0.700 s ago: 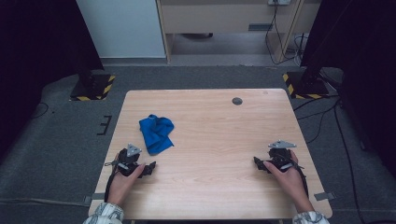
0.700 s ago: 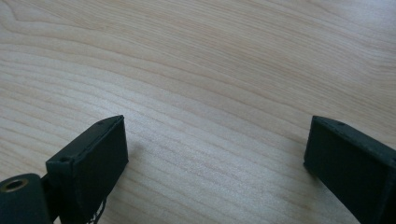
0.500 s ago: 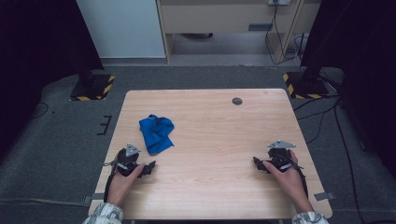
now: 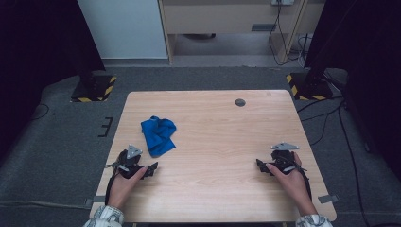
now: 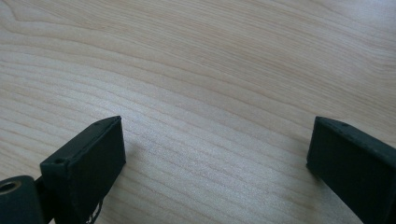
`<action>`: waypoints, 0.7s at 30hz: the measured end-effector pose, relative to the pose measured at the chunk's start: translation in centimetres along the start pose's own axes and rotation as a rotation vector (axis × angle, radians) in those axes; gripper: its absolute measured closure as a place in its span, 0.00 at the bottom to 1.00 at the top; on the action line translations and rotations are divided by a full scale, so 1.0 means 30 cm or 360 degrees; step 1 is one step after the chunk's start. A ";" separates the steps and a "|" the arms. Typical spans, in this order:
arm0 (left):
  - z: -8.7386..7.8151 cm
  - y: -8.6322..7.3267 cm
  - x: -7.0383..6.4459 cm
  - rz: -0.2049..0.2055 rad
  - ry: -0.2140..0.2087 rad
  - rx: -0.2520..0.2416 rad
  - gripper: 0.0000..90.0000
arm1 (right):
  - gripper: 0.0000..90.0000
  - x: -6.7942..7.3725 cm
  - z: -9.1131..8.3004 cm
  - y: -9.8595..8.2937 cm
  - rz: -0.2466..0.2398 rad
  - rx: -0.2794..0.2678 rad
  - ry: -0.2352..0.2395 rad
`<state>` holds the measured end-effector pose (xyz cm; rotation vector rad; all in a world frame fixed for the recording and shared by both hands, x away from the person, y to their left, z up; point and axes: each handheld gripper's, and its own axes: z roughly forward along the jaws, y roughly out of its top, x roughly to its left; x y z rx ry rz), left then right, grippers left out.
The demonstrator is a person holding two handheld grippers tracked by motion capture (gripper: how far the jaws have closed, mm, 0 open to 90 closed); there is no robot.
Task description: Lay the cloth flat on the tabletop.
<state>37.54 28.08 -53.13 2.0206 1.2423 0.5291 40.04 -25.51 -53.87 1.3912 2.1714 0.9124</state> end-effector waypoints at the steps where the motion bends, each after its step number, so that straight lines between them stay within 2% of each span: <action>1: -0.002 0.001 0.000 -0.0009 -0.0002 -0.0002 0.06 | 0.05 0.000 0.000 0.000 -0.0001 0.0000 -0.0001; 3: -0.008 0.007 0.003 -0.0011 0.0000 -0.0015 0.06 | 0.05 0.000 0.000 0.000 -0.0001 0.0000 -0.0002; 5: -0.017 0.026 0.009 -0.0027 0.0005 -0.0063 0.06 | 0.05 0.000 0.001 0.000 -0.0005 -0.0001 -0.0004; 8: -0.018 0.042 0.014 -0.0044 0.0007 -0.0078 0.06 | 0.05 0.000 0.001 0.000 -0.0004 -0.0003 -0.0006; 16: 0.009 0.139 0.039 0.0021 0.0019 -0.0068 0.06 | 0.05 0.000 0.000 0.000 -0.0004 -0.0001 -0.0004; 21: 0.036 0.203 0.067 0.0023 0.0042 -0.0066 0.06 | 0.05 0.000 0.001 0.000 -0.0004 -0.0004 -0.0006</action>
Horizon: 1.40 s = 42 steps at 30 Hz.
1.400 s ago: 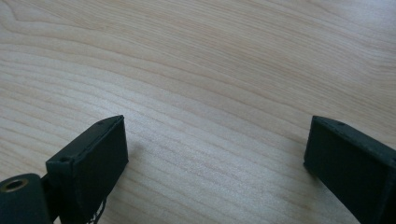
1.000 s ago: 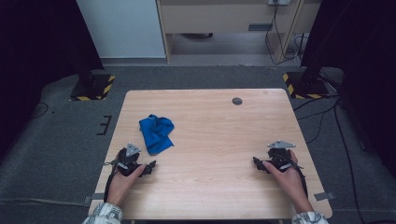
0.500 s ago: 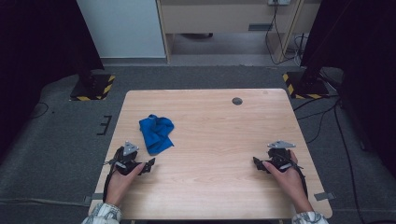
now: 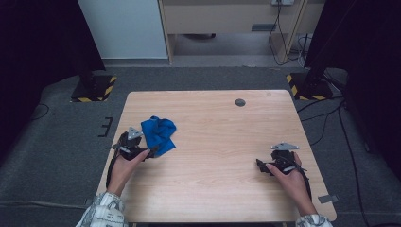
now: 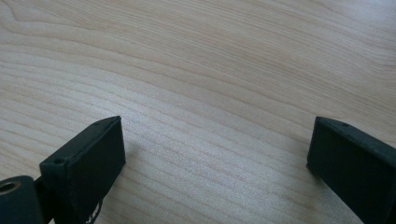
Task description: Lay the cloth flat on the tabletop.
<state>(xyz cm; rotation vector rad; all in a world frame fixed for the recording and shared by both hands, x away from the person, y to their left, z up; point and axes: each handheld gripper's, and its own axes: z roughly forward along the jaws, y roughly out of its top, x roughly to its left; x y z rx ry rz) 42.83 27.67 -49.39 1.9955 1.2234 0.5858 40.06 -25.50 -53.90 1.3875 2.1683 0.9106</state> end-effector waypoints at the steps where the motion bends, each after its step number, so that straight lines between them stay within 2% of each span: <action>1: 0.007 0.012 0.004 -0.0005 0.0007 0.0002 0.06 | 0.05 0.000 0.000 0.000 0.0001 0.0001 0.0000; 8: 0.058 0.096 0.009 0.0042 0.0036 0.0003 0.06 | 0.04 0.002 0.003 0.002 0.0002 0.0003 -0.0001; 17: 0.129 0.127 0.012 0.0065 0.0066 0.0024 0.06 | 0.04 0.002 0.003 0.002 0.0003 0.0003 -0.0001; 21: 0.172 0.127 0.018 0.0048 0.0092 0.0043 0.06 | 0.04 0.002 0.003 0.002 0.0003 0.0003 0.0000; 25: 0.219 0.108 0.029 -0.0006 0.0099 0.0115 0.07 | 0.04 0.001 0.002 0.002 0.0000 0.0004 0.0000; 26: 0.231 0.096 0.039 -0.0056 0.0096 0.0127 0.10 | 0.04 0.002 0.002 0.002 0.0002 0.0004 0.0000; 27: 0.231 0.096 0.039 -0.0056 0.0096 0.0127 0.15 | 0.04 0.002 0.002 0.002 0.0002 0.0004 0.0000; 28: 0.234 0.092 0.044 -0.0091 0.0092 0.0138 0.15 | 0.04 0.002 0.002 0.002 0.0002 0.0004 0.0000; 29: 0.236 0.088 0.049 -0.0100 0.0097 0.0148 0.21 | 0.04 0.002 0.003 0.002 0.0001 0.0004 0.0001; 31: 0.241 0.076 0.053 -0.0094 0.0110 0.0162 0.34 | 0.04 0.002 0.003 0.002 0.0003 0.0004 0.0000; 36: 0.232 0.060 0.056 -0.0093 0.0121 0.0119 0.54 | 0.04 0.001 0.003 0.002 -0.0002 0.0003 0.0003; 38: 0.229 0.056 0.052 -0.0074 0.0124 0.0103 0.68 | 0.04 0.002 0.003 0.002 0.0000 0.0002 0.0002; 39: 0.228 0.054 0.050 -0.0068 0.0120 0.0100 0.68 | 0.04 0.002 0.003 0.002 0.0000 0.0002 0.0002; 40: 0.225 0.054 0.051 -0.0064 0.0122 0.0102 0.72 | 0.04 0.002 0.003 0.002 -0.0002 0.0003 0.0003; 42: 0.220 0.050 0.054 -0.0094 0.0126 0.0090 0.83 | 0.04 0.002 0.003 0.002 -0.0001 0.0002 0.0002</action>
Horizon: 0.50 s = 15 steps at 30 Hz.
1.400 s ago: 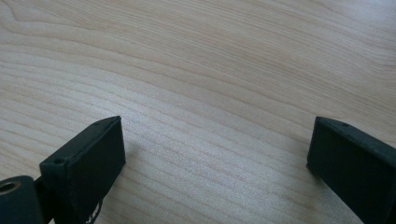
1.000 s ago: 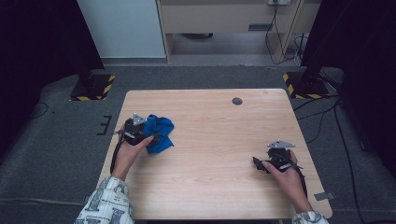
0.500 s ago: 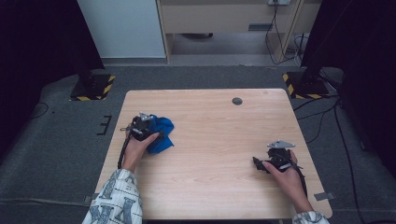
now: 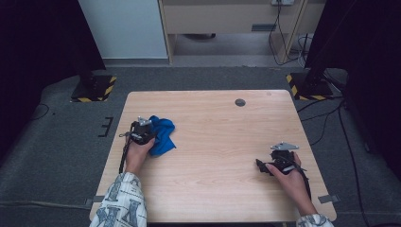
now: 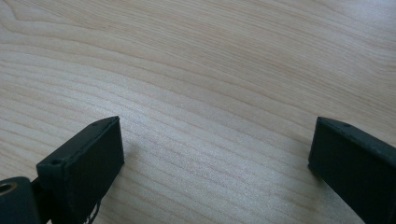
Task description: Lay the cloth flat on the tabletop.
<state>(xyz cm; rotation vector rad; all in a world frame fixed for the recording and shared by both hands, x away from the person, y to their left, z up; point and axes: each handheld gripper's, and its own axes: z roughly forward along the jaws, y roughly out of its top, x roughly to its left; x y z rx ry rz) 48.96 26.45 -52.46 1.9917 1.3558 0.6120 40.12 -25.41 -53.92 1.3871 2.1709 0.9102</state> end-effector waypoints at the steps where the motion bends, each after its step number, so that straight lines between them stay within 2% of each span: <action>1: -0.002 -0.001 0.002 -0.0019 -0.0003 -0.0002 0.83 | 0.04 0.000 0.000 0.000 0.0000 0.0000 0.0000; 4: -0.005 -0.003 0.001 0.0002 -0.0001 -0.0007 0.87 | 0.04 -0.001 0.000 0.000 -0.0008 -0.0002 0.0000; 7: -0.012 -0.002 0.000 -0.0005 -0.0008 -0.0010 0.89 | 0.04 0.000 0.000 0.000 -0.0005 -0.0003 -0.0001; 15: -0.064 0.024 -0.039 0.0026 -0.0083 -0.0082 0.90 | 0.04 0.000 0.000 0.000 -0.0005 -0.0002 -0.0001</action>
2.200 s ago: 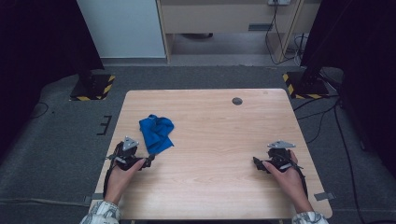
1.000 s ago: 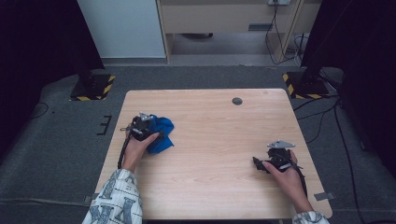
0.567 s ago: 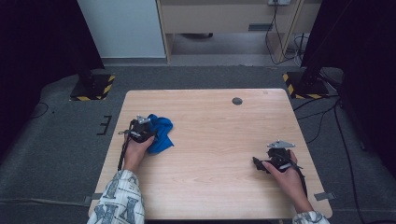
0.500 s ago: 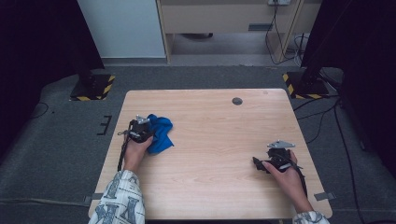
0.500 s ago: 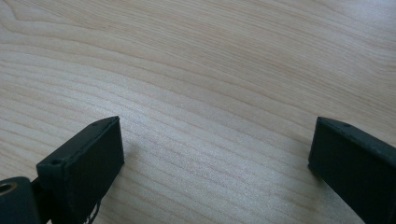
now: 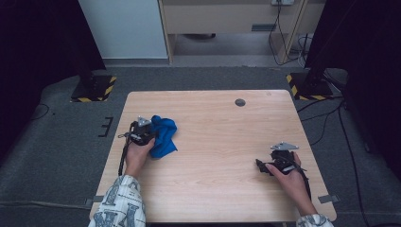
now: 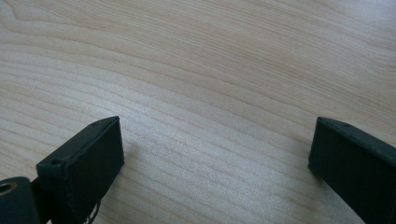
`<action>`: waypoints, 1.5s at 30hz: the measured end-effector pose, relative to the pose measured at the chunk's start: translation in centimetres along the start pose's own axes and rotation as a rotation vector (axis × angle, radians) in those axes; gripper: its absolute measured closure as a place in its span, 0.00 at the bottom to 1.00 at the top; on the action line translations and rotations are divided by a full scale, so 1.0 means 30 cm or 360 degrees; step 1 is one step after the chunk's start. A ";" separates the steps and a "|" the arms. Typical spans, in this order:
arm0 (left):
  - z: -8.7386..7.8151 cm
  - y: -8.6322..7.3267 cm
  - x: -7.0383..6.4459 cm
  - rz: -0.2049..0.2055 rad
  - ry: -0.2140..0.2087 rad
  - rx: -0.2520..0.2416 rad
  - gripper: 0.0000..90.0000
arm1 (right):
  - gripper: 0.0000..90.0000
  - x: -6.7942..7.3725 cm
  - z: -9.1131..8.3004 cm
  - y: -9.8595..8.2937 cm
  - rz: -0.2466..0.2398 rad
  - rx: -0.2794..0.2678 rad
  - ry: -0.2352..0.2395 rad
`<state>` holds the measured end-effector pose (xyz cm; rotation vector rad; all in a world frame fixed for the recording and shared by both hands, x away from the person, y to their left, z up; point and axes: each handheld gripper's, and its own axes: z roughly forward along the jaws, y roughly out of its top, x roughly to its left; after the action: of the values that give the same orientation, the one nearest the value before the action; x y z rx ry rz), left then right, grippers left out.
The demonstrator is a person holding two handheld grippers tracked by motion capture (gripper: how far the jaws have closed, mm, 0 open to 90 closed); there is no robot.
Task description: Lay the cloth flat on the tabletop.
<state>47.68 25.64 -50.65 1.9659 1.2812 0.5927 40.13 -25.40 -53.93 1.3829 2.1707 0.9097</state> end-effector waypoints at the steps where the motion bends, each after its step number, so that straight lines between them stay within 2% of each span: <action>1: -0.006 0.005 -0.007 -0.0001 -0.0010 -0.0014 0.90 | 0.04 0.000 0.000 0.000 0.0000 0.0000 -0.0001; 5: -0.034 0.032 -0.038 0.0018 -0.0061 -0.0076 0.90 | 0.04 0.002 0.000 0.001 0.0009 0.0007 -0.0002; 11: -0.050 0.059 -0.079 0.0054 -0.0113 -0.0124 0.90 | 0.03 0.002 0.000 0.001 0.0005 0.0008 0.0001; 24: -0.084 0.138 -0.179 0.0118 -0.0199 -0.0238 0.90 | 0.03 0.002 0.001 0.002 0.0004 0.0011 0.0003; 41: -0.105 0.203 -0.320 0.0221 -0.0321 -0.0297 0.90 | 0.03 0.002 0.002 0.002 -0.0002 0.0006 -0.0002; 45: -0.108 0.211 -0.353 0.0227 -0.0348 -0.0305 0.90 | 0.03 0.002 0.002 0.002 -0.0002 0.0006 -0.0002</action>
<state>44.87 15.31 -43.71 1.9126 0.9228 0.5309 40.18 -25.30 -53.94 1.3836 2.1733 0.9040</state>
